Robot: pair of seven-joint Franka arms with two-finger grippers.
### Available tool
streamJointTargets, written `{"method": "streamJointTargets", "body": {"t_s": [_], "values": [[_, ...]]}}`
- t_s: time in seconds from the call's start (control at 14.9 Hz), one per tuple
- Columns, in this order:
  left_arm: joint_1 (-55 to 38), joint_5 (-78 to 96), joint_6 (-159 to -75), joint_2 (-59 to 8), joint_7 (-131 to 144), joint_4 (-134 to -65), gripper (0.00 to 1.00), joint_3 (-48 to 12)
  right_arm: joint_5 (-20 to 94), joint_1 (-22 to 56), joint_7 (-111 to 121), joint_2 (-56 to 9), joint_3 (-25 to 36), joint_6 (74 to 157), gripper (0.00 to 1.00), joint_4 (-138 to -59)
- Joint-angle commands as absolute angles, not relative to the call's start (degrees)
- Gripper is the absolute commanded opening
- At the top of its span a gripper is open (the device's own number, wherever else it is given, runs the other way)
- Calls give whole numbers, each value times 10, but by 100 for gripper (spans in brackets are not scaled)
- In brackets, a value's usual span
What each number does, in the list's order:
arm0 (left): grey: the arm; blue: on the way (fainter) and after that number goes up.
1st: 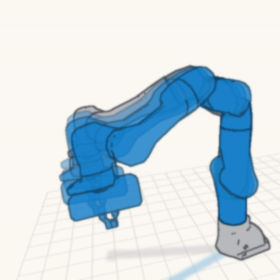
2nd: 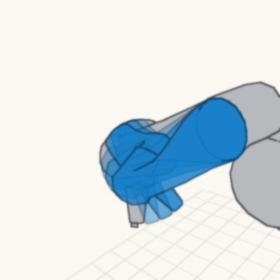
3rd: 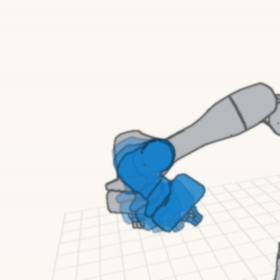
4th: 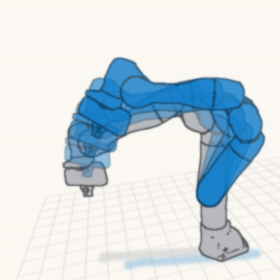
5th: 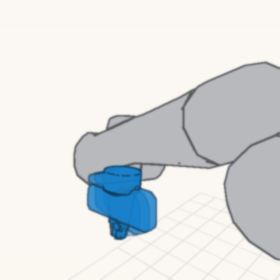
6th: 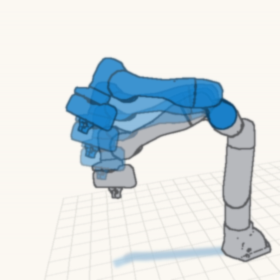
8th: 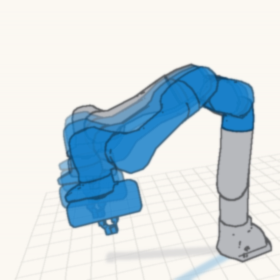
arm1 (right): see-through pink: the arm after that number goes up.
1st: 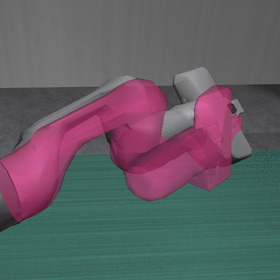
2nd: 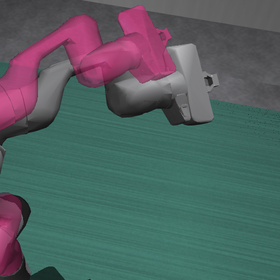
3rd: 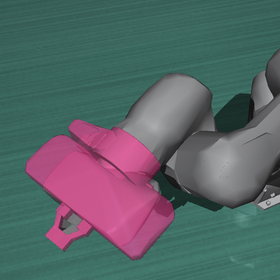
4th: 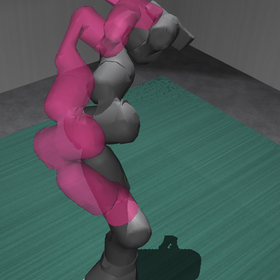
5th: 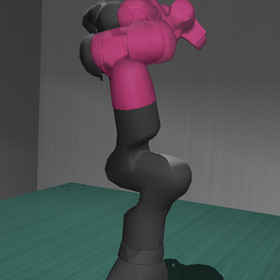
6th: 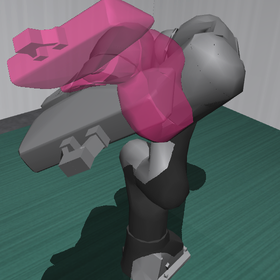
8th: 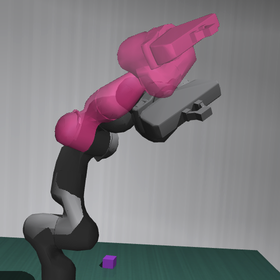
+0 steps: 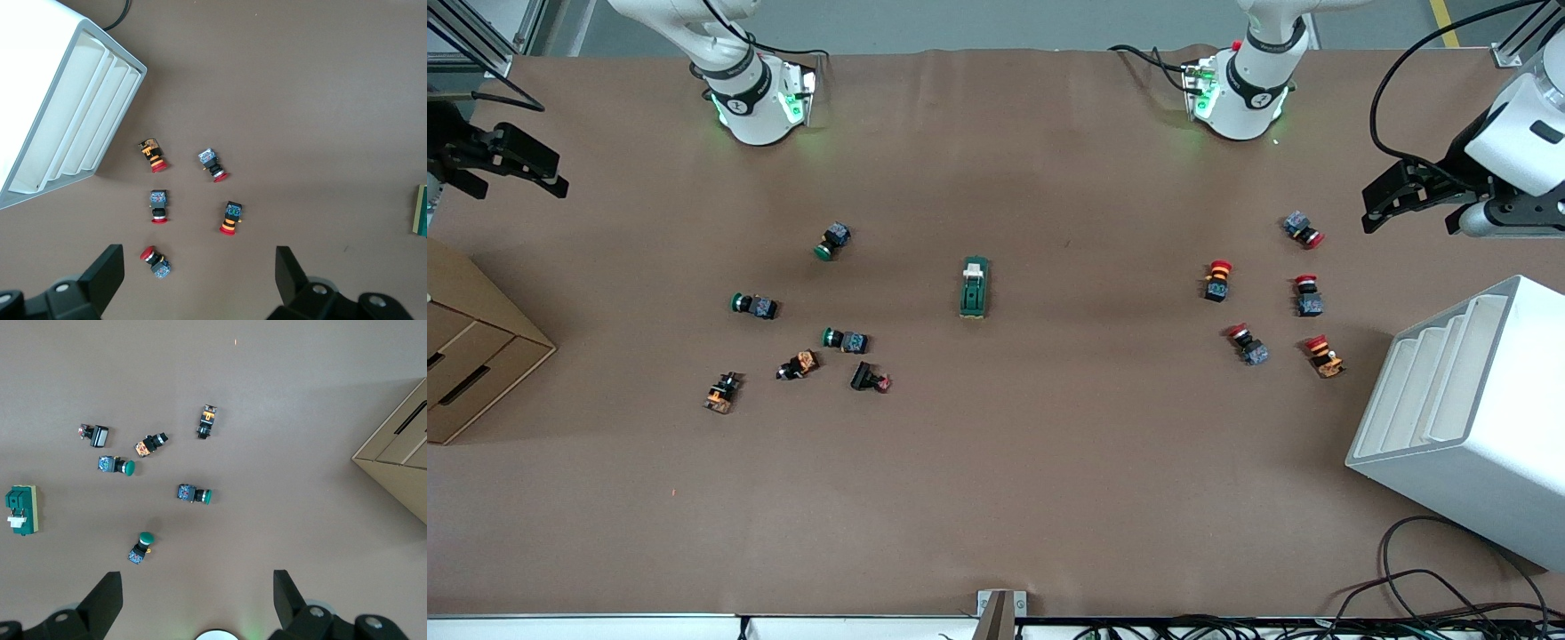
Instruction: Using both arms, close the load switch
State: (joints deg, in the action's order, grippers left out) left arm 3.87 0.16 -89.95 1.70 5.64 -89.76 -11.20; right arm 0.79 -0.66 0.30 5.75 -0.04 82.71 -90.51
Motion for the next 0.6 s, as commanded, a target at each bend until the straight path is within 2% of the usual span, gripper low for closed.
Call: {"method": "streamJointTargets", "body": {"t_s": [0.0, 0.13, 0.34, 0.54], "values": [[34, -8, -898, 11, 63, -886, 100, -114, 12, -4, -4, 72, 2, 835, 100, -920], [35, -7, -898, 1, 62, -885, 100, -115, 12, -4, -4, 72, 2, 835, 100, -920], [31, 0, -887, -26, 60, -832, 100, -119, 27, -5, -4, 71, 3, 834, 100, -921], [4, 1, -883, -33, 94, -831, 100, -155, 31, -6, -3, 71, 4, 831, 100, -921]]}}
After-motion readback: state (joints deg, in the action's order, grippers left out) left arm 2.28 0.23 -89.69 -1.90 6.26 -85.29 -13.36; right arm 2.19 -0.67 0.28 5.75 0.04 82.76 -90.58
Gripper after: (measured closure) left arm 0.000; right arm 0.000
